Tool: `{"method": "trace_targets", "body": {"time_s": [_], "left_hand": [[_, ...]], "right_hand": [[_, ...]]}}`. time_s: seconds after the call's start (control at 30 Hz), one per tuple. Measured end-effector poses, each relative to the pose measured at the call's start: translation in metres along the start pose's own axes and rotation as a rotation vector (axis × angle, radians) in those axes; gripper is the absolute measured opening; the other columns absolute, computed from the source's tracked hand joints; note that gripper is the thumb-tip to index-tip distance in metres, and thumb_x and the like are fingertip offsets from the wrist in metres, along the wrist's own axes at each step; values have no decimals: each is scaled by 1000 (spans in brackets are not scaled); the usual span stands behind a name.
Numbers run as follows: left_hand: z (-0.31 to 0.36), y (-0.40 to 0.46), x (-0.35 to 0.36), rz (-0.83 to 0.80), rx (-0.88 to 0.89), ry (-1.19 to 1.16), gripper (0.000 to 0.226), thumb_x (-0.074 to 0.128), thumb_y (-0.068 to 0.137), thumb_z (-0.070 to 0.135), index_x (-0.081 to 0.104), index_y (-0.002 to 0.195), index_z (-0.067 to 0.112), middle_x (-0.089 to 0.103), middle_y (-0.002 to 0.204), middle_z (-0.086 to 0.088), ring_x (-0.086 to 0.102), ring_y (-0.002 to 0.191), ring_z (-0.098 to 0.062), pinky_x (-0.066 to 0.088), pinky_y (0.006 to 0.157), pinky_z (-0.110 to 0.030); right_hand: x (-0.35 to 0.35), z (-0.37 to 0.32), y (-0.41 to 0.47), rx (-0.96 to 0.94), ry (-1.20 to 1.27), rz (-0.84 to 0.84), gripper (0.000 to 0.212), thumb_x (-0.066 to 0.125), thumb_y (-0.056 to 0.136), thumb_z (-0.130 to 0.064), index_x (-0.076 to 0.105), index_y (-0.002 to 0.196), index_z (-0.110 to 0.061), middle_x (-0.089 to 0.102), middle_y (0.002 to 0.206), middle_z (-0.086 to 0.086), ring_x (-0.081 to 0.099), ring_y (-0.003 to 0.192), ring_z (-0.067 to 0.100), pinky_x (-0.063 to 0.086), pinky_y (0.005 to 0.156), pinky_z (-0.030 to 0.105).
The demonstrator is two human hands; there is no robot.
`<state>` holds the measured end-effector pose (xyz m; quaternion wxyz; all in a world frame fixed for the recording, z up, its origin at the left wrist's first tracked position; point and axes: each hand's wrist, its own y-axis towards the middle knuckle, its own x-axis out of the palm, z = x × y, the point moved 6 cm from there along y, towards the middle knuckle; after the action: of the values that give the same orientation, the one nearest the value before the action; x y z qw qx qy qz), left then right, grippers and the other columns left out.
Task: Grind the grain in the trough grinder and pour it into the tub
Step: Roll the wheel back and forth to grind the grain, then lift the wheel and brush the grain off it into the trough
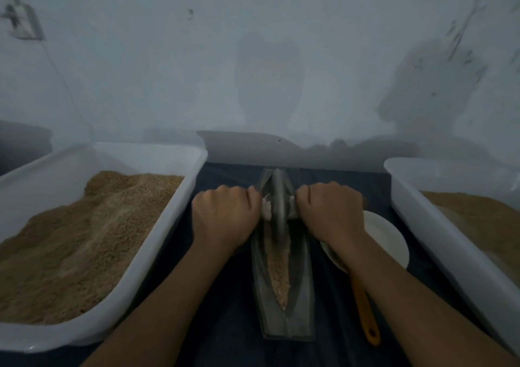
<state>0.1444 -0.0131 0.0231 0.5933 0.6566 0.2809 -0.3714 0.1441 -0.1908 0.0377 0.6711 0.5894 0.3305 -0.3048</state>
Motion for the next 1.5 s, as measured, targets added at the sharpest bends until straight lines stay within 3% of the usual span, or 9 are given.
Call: {"method": "trace_targets", "body": {"time_s": [0.27, 0.37, 0.43, 0.57, 0.7, 0.9, 0.97, 1.17, 1.5], "left_hand": [[-8, -12, -4, 40, -72, 166, 45, 20, 102, 35, 43, 64, 23, 31, 55, 9, 24, 47, -11, 15, 48, -23], [-9, -14, -11, 95, -134, -37, 54, 47, 101, 33, 52, 48, 23, 19, 48, 11, 17, 42, -12, 10, 50, -20], [-7, -12, -12, 98, -123, -14, 55, 36, 102, 34, 57, 52, 20, 22, 49, 8, 19, 44, -14, 10, 51, -20], [-1, -14, -8, 23, -14, 111, 70, -12, 88, 31, 58, 91, 25, 29, 64, 4, 25, 55, -16, 16, 51, -25], [0, -16, -7, 6, -8, 121, 76, -9, 90, 28, 63, 115, 22, 43, 79, -1, 37, 67, -22, 21, 54, -26], [-11, -14, -2, -46, -138, 63, 54, 19, 105, 33, 70, 108, 15, 50, 79, -3, 32, 63, -19, 14, 51, -27], [-16, -12, 6, -43, -182, -17, 46, 26, 106, 31, 68, 117, 18, 48, 84, -4, 33, 67, -21, 16, 52, -27], [-31, -9, 17, 82, -450, -392, 55, 33, 100, 40, 49, 54, 15, 44, 57, 0, 36, 51, -16, 22, 53, -27], [-50, -9, 43, -57, -785, -779, 53, 32, 97, 50, 67, 89, 10, 64, 86, -11, 58, 76, -29, 38, 68, -37]], "right_hand": [[-31, 11, -9, -71, 569, -17, 35, 42, 106, -29, 52, 74, -18, 51, 72, -6, 48, 79, 17, 34, 71, 35], [-68, 24, -20, -163, 485, 206, 21, 50, 101, -17, 62, 85, -10, 56, 85, -1, 47, 88, 17, 36, 78, 31], [-86, 35, -36, -226, 388, 318, 17, 52, 97, -12, 60, 83, -9, 54, 83, 0, 44, 84, 17, 37, 76, 30], [-77, 40, -76, -414, 195, 14, 9, 56, 95, -21, 58, 87, -25, 50, 78, -11, 42, 74, 10, 36, 66, 29], [-47, 39, -116, -612, -48, -326, 47, 84, 68, -21, 63, 107, -37, 60, 107, -15, 48, 92, 7, 37, 71, 24], [-39, 39, -131, -669, -47, -289, 48, 86, 65, -22, 63, 104, -36, 55, 102, -12, 40, 91, 7, 37, 67, 26], [-42, 39, -130, -659, -11, -233, 42, 82, 67, -23, 62, 102, -33, 56, 103, -12, 44, 91, 9, 38, 69, 26], [-69, 43, -104, -492, 177, 46, 19, 60, 89, -16, 68, 106, -16, 63, 94, -1, 57, 82, 21, 51, 69, 37], [-79, 32, -27, -22, 728, 379, 11, 65, 96, -17, 63, 86, -21, 60, 66, -8, 61, 65, 9, 46, 57, 16]]}}
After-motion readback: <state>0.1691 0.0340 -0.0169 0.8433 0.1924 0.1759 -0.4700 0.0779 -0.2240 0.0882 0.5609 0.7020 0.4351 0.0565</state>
